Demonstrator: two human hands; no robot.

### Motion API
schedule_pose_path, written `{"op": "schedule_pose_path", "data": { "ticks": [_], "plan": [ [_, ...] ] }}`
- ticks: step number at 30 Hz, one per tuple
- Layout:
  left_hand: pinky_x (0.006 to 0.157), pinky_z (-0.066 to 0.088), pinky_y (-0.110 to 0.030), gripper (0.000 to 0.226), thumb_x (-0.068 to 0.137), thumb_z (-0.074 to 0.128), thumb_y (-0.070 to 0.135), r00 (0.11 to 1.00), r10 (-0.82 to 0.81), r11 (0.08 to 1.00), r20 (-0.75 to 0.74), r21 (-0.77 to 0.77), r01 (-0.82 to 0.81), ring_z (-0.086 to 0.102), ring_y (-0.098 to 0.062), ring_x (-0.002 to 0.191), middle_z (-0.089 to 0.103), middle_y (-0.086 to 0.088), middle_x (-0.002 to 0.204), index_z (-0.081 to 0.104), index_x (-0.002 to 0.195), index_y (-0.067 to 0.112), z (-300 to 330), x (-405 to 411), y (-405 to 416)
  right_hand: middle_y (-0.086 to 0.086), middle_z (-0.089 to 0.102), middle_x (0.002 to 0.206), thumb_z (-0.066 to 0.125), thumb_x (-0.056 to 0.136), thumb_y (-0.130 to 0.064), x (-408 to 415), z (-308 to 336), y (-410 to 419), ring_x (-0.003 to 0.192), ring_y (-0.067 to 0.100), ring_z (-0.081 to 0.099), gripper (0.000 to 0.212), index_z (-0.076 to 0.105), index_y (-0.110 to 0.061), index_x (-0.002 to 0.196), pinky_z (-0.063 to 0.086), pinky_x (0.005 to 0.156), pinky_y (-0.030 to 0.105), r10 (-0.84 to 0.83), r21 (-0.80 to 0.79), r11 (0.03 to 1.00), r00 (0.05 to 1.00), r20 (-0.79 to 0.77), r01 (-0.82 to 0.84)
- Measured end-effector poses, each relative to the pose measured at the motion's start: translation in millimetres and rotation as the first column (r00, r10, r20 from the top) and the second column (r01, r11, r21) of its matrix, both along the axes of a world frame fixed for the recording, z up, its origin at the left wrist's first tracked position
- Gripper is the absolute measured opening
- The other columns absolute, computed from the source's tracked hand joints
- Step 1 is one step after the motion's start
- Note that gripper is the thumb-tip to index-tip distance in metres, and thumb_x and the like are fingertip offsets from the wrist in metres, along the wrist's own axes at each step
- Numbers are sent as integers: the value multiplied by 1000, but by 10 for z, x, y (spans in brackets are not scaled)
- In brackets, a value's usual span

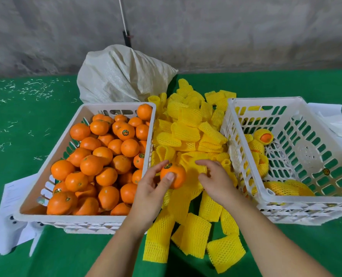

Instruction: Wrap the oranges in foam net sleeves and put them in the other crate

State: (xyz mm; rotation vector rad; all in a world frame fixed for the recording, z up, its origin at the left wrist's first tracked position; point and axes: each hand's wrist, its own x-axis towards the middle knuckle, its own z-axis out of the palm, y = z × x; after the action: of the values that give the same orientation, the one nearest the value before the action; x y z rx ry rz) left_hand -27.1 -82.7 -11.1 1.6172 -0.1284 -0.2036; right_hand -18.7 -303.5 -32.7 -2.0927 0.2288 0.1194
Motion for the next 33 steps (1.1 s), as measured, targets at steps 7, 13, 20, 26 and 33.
{"op": "schedule_pose_path", "data": {
  "ticks": [7,13,20,26,33],
  "plan": [
    [100,58,-45,82,83,66,80,982,-72,976,-177,-214,33,68,-29,123,68,-9,137,64,140,22,-55,27,14,-51,39,131,59,94,-17,-248,358,333,124,-24,35,65,48,-65,135,36,96,14,65,453,886,995,81,-95],
    [84,60,-38,56,99,46,68,976,-49,969,-212,-249,-6,71,-28,93,67,-2,130,63,141,36,-18,13,70,-24,56,110,73,94,-30,-353,296,632,100,-21,56,28,54,-44,112,45,74,12,-300,563,798,952,62,215],
    [100,57,-47,89,83,75,70,960,-101,930,-263,-367,-3,64,-35,128,62,-13,146,49,154,22,20,-74,144,-11,71,127,64,84,-29,-453,375,649,117,17,68,42,68,-45,123,57,97,42,-134,665,743,990,40,74],
    [82,60,-36,86,67,95,59,953,-137,895,-271,-446,2,72,-32,100,68,-12,135,66,142,26,91,-172,125,-6,76,108,67,96,-12,-462,378,671,92,11,73,31,67,-38,114,60,73,31,-363,676,700,930,58,230],
    [77,61,-35,79,68,96,55,932,-240,883,-273,-459,93,70,-34,89,66,-17,129,69,137,28,187,-288,34,-19,50,68,65,77,-42,-402,476,663,59,2,41,14,52,-39,80,41,52,20,-446,564,784,867,220,260]
  ]
}}
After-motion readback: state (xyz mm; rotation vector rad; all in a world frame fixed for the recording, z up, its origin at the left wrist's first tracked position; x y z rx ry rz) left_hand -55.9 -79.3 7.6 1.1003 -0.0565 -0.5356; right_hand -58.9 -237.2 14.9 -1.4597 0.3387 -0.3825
